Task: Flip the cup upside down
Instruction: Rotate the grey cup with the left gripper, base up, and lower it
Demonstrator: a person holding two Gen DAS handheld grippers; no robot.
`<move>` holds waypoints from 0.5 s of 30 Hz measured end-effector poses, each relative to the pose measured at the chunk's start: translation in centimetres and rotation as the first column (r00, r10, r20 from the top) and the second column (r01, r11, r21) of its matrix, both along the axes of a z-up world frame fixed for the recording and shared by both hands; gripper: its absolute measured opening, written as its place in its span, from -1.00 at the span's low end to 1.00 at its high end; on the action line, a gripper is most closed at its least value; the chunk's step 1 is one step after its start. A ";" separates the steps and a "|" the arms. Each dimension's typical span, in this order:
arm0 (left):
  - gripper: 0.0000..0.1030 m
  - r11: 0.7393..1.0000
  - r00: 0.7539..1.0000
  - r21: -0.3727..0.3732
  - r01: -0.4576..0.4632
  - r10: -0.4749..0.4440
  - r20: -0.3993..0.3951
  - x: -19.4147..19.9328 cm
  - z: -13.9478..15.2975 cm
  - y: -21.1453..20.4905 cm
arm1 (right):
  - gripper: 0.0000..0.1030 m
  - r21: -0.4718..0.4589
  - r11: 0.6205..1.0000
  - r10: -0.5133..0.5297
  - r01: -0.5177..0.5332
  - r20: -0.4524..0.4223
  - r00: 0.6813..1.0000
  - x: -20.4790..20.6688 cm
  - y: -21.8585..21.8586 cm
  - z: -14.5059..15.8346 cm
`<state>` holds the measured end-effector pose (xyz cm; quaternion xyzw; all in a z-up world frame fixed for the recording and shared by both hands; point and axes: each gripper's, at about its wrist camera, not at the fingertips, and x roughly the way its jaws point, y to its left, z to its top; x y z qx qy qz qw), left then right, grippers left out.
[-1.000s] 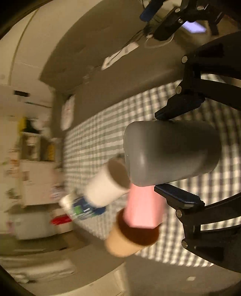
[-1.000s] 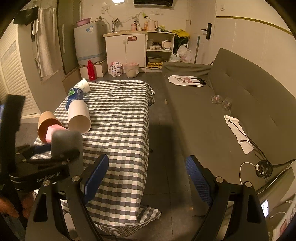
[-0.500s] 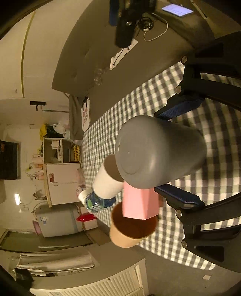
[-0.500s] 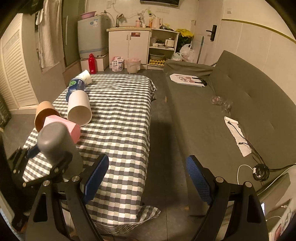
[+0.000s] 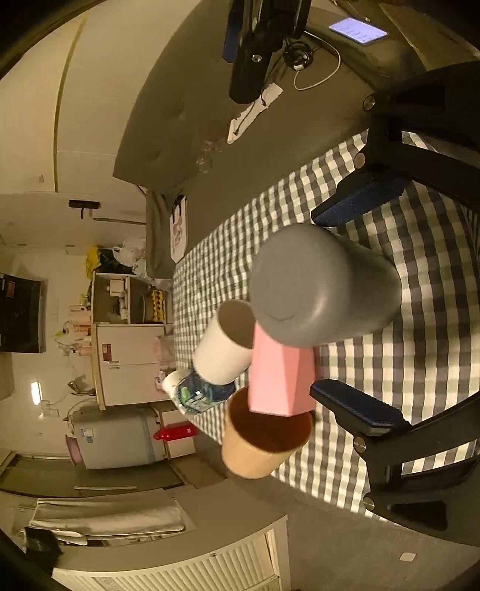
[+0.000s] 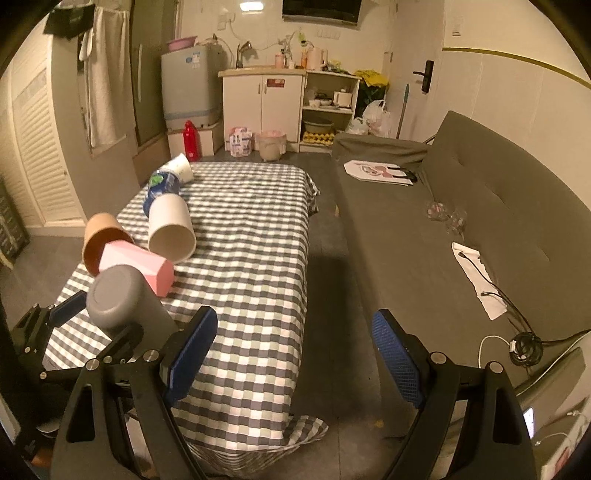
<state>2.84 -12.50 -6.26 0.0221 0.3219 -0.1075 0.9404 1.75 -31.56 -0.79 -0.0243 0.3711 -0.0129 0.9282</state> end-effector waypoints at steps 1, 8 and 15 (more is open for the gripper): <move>0.70 1.000 1.000 -0.008 0.001 0.000 0.011 -0.2 0.5 0.3 | 0.67 0.012 1.000 -0.001 0.000 0.012 1.000 -0.2 -0.1 0.2; 0.70 0.998 0.997 -0.066 -0.009 0.014 0.079 -1.8 4.4 2.6 | 0.67 0.058 0.998 0.002 -0.008 0.110 0.994 -1.5 0.0 1.9; 0.71 0.993 0.989 -0.102 -0.066 0.079 0.125 -3.7 6.6 5.9 | 0.67 0.082 0.995 0.045 -0.062 0.193 0.980 -3.8 2.2 2.9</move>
